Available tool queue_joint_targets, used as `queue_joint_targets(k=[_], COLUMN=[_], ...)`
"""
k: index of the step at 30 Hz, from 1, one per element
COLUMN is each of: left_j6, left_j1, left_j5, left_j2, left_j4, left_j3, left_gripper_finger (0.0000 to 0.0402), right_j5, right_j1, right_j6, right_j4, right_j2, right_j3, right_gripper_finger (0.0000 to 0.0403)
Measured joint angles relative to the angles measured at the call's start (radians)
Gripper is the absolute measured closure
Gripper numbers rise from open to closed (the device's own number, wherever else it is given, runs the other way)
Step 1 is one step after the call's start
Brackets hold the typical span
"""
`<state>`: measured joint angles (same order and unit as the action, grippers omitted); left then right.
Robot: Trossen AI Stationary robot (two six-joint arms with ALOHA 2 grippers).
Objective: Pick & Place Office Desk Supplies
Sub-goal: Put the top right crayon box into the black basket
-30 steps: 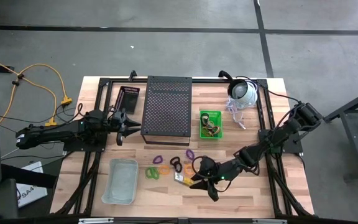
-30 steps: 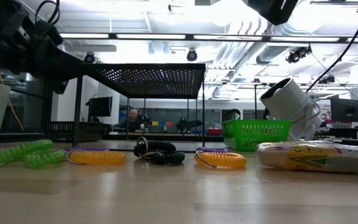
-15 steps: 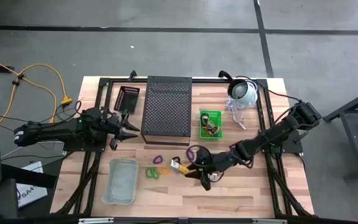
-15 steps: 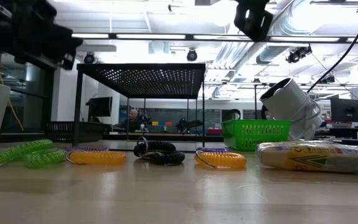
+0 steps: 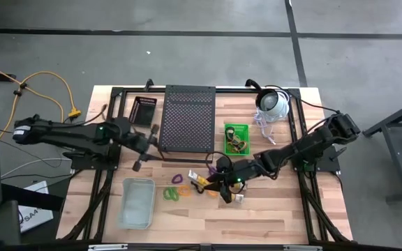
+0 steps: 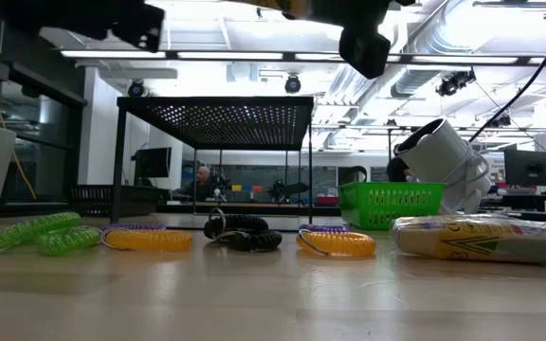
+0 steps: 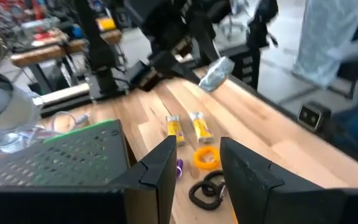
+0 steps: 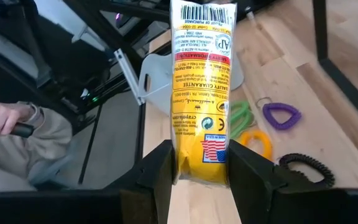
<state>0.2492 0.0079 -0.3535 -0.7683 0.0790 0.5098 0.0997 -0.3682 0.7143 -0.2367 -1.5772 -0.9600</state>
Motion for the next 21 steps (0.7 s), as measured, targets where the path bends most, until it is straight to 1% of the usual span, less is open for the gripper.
queue_joint_targets(k=[4,9,17,21], left_j6=[0.057,0.164,0.299,0.340], left_j1=[-0.031,-0.067,-0.169,-0.208], left_j5=[0.015,0.026,0.126,0.150], left_j2=[-0.120,-0.210,-0.263,-0.264], left_j4=[0.000,0.000,0.038,0.062], left_j3=[0.070,0.125,0.158,0.158], left_gripper_finger=[0.0284,0.0284,0.0284,0.0284], right_j5=[-0.057,-0.084,-0.101,-0.103], right_j1=[0.005,0.004,0.011,0.022], right_j6=[0.000,0.018,0.041,0.044], right_j4=[0.000,-0.003,-0.007,-0.007], right_j2=[0.000,0.000,0.000,0.000], right_j3=[0.000,0.000,0.000,0.000], right_gripper_finger=[0.0275,0.0275,0.0275,0.0275])
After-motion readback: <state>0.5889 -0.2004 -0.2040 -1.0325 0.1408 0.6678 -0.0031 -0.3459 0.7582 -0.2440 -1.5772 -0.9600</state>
